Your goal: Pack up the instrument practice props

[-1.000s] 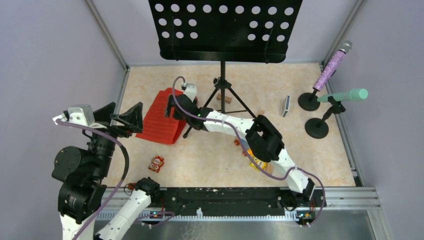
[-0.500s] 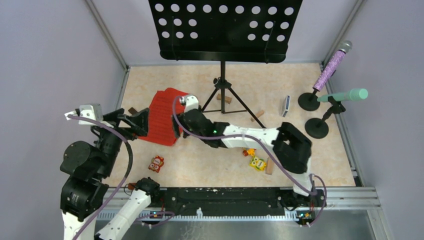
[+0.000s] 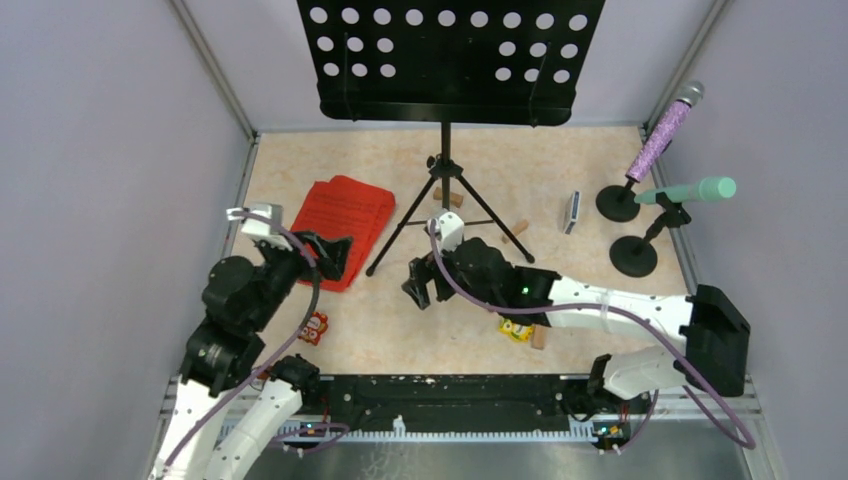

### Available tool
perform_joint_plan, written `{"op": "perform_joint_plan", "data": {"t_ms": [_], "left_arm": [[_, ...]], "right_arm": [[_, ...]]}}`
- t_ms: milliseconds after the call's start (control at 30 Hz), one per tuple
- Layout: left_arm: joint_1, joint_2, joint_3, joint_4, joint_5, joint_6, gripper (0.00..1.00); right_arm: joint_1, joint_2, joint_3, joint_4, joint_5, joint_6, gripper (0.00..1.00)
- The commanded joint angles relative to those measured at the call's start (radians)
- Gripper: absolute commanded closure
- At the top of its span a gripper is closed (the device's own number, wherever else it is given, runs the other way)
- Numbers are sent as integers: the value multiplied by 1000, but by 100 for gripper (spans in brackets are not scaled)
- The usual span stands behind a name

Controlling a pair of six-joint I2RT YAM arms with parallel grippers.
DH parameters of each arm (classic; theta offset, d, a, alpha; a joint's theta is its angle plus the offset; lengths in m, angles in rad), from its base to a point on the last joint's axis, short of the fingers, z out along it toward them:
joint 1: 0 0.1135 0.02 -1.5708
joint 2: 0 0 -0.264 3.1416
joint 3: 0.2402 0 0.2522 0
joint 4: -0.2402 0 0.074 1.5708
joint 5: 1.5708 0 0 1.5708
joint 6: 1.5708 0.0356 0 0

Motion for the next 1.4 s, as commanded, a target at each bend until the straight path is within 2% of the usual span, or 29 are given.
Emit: {"op": "perform_joint_plan", "data": {"t_ms": [0, 200, 300, 433, 633, 833, 1000, 1133, 1367], "left_arm": [[4, 50, -122, 198, 136, -16, 1], [3, 162, -195, 350, 188, 18, 1], [3, 235, -224, 454, 209, 43, 1], [3, 331, -285, 694, 295, 75, 1], [3, 522, -283, 872, 340, 139, 2], [2, 731, -228, 907, 422, 166, 1], [-14, 820, -221, 955, 492, 146, 2], [-89, 881, -225, 944, 463, 172, 5], [-318, 937, -262, 969, 354, 222, 8]], "right_arm": [[-65, -79, -100, -141, -29, 32, 19], [-360, -282, -271, -96, -246, 157, 23], [-438, -338, -276, -130, -269, 145, 23], [-500, -361, -243, -182, -270, 132, 23], [-526, -390, -208, -177, -292, 111, 23], [-526, -424, -222, -180, -316, 110, 23], [-525, -442, -234, -198, -341, 95, 23], [-526, -445, -241, -205, -350, 86, 23], [-526, -457, -258, -216, -351, 76, 23]]}}
